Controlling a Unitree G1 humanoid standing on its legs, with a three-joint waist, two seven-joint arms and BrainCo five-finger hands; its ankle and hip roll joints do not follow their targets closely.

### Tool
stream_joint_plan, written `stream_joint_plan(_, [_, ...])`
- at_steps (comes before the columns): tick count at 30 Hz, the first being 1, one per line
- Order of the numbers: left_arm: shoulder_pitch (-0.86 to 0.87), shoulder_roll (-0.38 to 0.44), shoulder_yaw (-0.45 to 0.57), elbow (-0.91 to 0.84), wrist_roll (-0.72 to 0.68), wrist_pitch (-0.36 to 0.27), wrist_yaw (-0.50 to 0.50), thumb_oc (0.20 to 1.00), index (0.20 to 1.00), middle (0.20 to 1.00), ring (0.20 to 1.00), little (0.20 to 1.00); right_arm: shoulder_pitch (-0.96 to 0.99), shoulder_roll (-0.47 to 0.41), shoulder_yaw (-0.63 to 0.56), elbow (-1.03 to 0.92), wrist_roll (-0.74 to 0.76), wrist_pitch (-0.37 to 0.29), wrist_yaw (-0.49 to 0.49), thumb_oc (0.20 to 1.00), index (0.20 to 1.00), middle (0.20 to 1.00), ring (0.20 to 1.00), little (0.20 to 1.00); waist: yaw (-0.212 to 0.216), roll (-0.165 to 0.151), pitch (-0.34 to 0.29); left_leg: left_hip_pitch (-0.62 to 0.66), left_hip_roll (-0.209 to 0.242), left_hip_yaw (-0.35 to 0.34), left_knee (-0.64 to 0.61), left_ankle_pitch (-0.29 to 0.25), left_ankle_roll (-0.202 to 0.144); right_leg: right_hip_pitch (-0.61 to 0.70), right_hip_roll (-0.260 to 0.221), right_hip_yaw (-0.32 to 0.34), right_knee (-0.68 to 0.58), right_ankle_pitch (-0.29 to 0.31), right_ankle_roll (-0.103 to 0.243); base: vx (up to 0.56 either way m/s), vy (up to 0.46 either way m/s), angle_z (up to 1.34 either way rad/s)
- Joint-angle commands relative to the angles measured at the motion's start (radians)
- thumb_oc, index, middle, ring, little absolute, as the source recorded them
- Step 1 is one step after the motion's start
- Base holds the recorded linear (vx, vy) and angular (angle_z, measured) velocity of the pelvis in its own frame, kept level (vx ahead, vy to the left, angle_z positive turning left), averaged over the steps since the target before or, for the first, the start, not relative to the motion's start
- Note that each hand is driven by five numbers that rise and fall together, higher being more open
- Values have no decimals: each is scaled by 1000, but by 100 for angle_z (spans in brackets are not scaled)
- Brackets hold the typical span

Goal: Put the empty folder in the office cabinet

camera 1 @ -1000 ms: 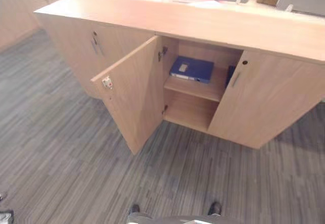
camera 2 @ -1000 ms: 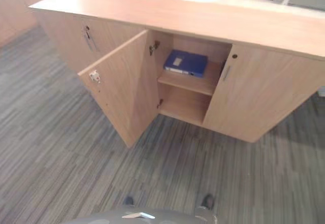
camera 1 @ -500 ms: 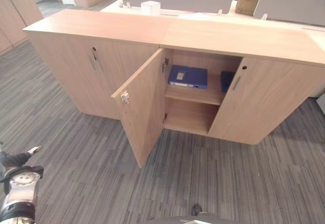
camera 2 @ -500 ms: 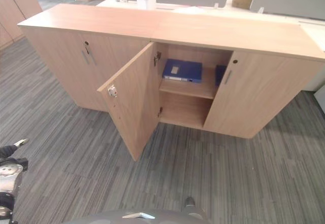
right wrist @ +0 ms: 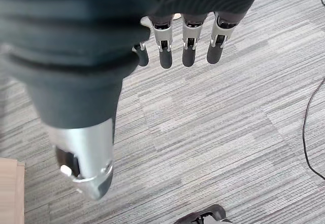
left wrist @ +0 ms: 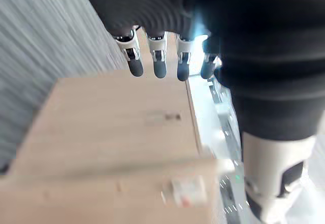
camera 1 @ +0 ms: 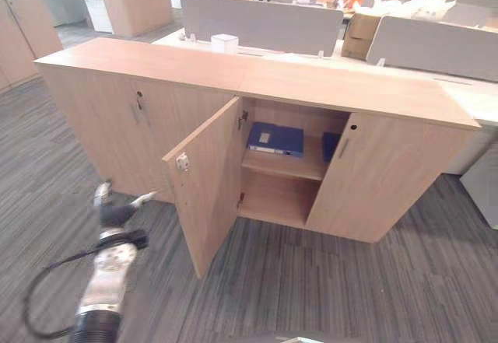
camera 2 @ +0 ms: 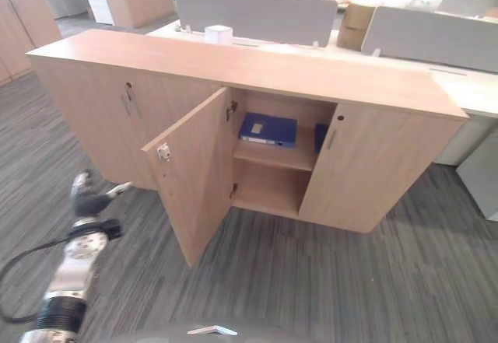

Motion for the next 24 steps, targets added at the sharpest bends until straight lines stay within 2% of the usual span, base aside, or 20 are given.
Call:
stream_joint_plan(1, [-55, 156, 141, 164, -57, -59, -5, 1000, 1000, 1000, 1000, 1000, -77, -40, 18, 102, -42, 6, 3, 1000, 1000, 1000, 1000, 1000, 3, 12, 17, -49, 13, -40, 1, -68, -28, 44, -106, 12, 13, -77, 97, 14, -31, -19])
stream_joint_plan(4, [-64, 119, 90, 129, -70, -56, -22, 1000, 1000, 1000, 1000, 1000, -80, -37, 29, 97, -54, 8, -1, 1000, 1000, 1000, 1000, 1000, -7, 13, 15, -43, 16, -35, 1, -71, -28, 48, -105, 18, 12, -76, 94, 8, -21, -5])
stream_joint_plan(11, [-75, 126, 66, 104, -36, -49, -20, 1000, 1000, 1000, 1000, 1000, -75, -32, 32, 88, -50, 3, -6, 1000, 1000, 1000, 1000, 1000, -18, 12, 11, -40, 24, -28, 1, -70, -30, 46, -100, 27, 11, -77, 92, 0, 0, 0])
stream_joint_plan(19, [-44, 159, 128, 36, 83, -52, 36, 1000, 1000, 1000, 1000, 1000, -64, -19, 26, 91, -40, 0, -7, 1000, 1000, 1000, 1000, 1000, -15, 9, 9, -38, 31, -22, 1, -71, -34, 48, -98, 33, 8, -81, 91, 2, -6, -2])
stream_joint_plan(24, [-65, 211, 192, 144, 18, -55, 58, 1000, 1000, 1000, 1000, 1000, -58, -20, 27, 78, -8, -6, 2, 1000, 1000, 1000, 1000, 1000, -13, 12, 4, -33, 34, -16, 1, -71, -38, 55, -96, 34, 6, -86, 91, -1, -2, -3])
